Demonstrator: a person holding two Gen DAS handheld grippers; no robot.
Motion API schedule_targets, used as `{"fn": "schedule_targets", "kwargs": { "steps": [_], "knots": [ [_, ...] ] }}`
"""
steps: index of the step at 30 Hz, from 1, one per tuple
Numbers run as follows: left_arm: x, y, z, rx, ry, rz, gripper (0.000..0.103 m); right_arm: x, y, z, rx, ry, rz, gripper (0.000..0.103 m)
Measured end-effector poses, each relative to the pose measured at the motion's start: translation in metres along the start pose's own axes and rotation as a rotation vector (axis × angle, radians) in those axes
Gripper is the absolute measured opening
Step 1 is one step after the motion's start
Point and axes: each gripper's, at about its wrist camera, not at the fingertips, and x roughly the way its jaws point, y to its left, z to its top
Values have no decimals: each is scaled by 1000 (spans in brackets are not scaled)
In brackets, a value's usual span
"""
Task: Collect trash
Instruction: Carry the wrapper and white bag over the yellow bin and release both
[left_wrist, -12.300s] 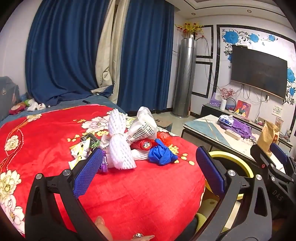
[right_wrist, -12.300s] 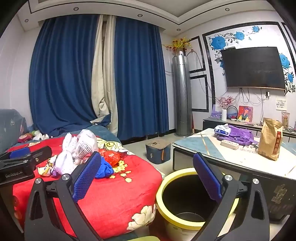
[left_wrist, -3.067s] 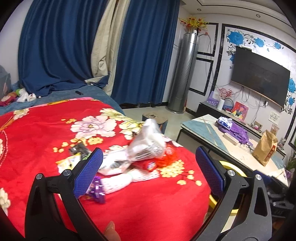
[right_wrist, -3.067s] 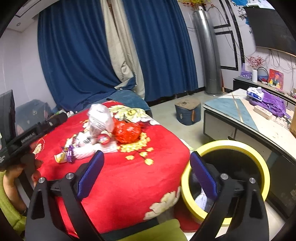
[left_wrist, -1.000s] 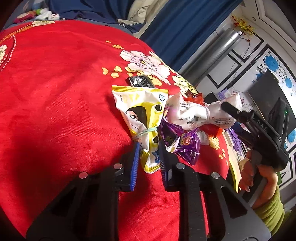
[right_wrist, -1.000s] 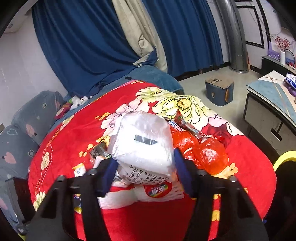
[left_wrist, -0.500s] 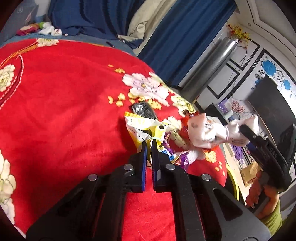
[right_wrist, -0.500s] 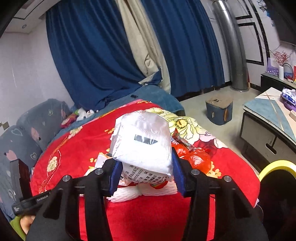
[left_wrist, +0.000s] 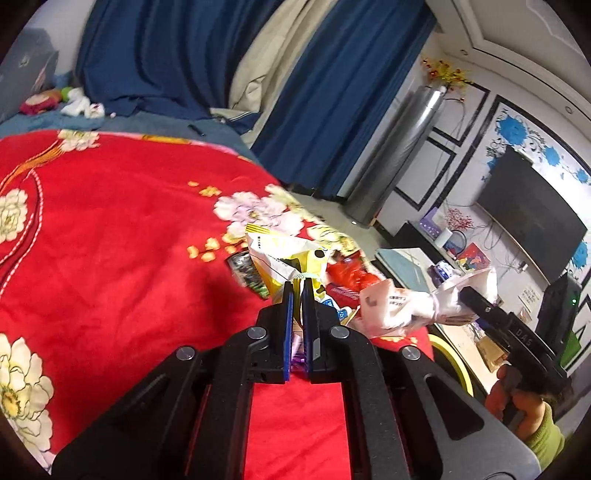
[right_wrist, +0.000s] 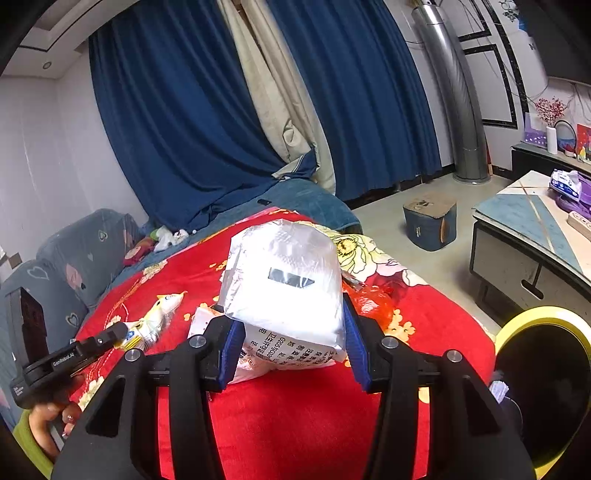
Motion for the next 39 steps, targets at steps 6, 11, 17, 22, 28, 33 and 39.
{"fn": "schedule_targets", "kwargs": {
  "steps": [6,11,17,22,28,33,39],
  "knots": [
    [0,-29,-1,54,-8,-42,1,-19,-13,5,11,-44,-23,46],
    [5,-54,-5,104,-9,-74,1,-34,-32,7,36,-66,-54,46],
    [17,-84,-12,155,9,-117,1,-49,-50,8,56,-89,-84,46],
    [28,-108,-19,186,22,-157,1,-59,-59,8,58,-100,-106,46],
    [42,-130,-27,218,34,-206,1,-73,-76,5,70,-110,-147,46],
    [52,-148,-34,234,51,-238,1,-86,-96,1,96,-120,-192,46],
    [61,-164,-44,261,73,-259,1,-101,-118,-1,124,-138,-244,46]
  ]
}}
